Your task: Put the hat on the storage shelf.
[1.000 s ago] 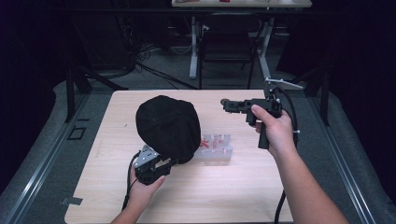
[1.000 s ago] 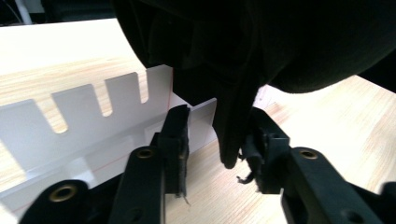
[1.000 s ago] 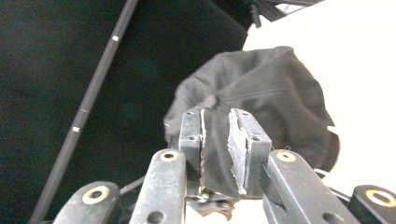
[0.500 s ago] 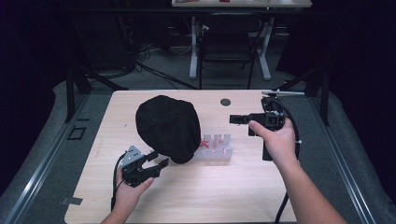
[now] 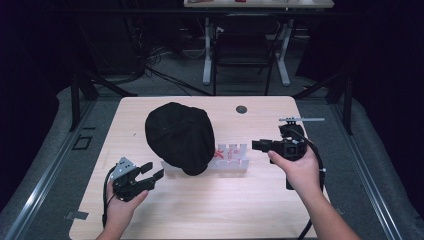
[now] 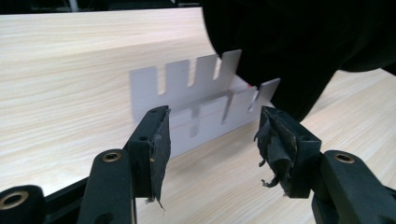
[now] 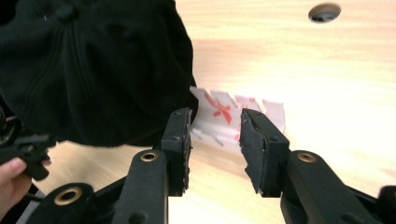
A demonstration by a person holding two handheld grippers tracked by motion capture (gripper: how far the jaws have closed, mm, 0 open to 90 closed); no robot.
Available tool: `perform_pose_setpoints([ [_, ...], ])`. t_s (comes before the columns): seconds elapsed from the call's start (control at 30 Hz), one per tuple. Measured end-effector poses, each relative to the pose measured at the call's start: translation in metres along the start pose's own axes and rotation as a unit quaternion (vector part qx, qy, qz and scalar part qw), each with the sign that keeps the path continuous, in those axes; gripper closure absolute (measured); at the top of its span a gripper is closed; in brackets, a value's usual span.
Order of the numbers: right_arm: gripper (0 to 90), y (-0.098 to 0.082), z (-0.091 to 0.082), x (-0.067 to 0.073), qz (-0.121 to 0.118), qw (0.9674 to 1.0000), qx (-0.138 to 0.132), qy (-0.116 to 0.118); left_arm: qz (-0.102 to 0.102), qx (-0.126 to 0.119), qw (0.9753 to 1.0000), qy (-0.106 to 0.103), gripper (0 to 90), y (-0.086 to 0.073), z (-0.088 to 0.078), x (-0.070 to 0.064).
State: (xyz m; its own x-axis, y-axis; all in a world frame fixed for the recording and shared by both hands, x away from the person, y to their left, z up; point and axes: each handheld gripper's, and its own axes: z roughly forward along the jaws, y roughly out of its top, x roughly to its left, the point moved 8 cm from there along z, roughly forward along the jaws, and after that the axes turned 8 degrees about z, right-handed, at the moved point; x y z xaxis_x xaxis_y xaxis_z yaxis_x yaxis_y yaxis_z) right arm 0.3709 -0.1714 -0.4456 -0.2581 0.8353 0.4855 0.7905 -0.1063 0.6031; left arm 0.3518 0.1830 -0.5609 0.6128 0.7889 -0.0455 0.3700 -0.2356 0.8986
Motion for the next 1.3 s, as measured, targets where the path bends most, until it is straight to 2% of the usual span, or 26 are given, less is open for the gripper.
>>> perform_pose_setpoints([
  [0.27, 62.1, -0.024, -0.001, -0.011, -0.027, 0.9991, -0.005, -0.032, -0.008, 0.023, 0.9997, 0.01, 44.4, -0.014, -0.008, 0.012],
  [0.53, 60.1, -0.05, 0.003, -0.027, -0.036, 0.9978, -0.008, -0.055, -0.011, 0.033, 0.9992, 0.02, 44.4, -0.022, -0.012, 0.019],
  [0.87, 57.2, -0.088, 0.015, -0.054, -0.071, 0.9936, -0.02, -0.086, 0.0, 0.046, 0.9983, 0.036, 44.4, -0.033, -0.013, 0.026],
  [1.0, 56.0, -0.103, 0.023, -0.065, -0.082, 0.9917, -0.026, -0.095, -0.004, 0.045, 0.9983, 0.036, 44.4, -0.035, -0.012, 0.027],
  [1.17, 54.5, -0.118, 0.031, -0.074, -0.102, 0.9879, -0.032, -0.112, -0.002, 0.051, 0.998, 0.036, 44.4, -0.039, -0.01, 0.027],
  [1.27, 53.1, -0.124, 0.036, -0.077, -0.097, 0.9889, -0.035, -0.107, -0.006, 0.052, 0.9982, 0.032, 44.4, -0.042, -0.008, 0.026],
  [1.3, 53.0, -0.125, 0.037, -0.079, -0.099, 0.9881, -0.038, -0.111, -0.004, 0.055, 0.9981, 0.029, 44.4, -0.043, -0.007, 0.026],
])
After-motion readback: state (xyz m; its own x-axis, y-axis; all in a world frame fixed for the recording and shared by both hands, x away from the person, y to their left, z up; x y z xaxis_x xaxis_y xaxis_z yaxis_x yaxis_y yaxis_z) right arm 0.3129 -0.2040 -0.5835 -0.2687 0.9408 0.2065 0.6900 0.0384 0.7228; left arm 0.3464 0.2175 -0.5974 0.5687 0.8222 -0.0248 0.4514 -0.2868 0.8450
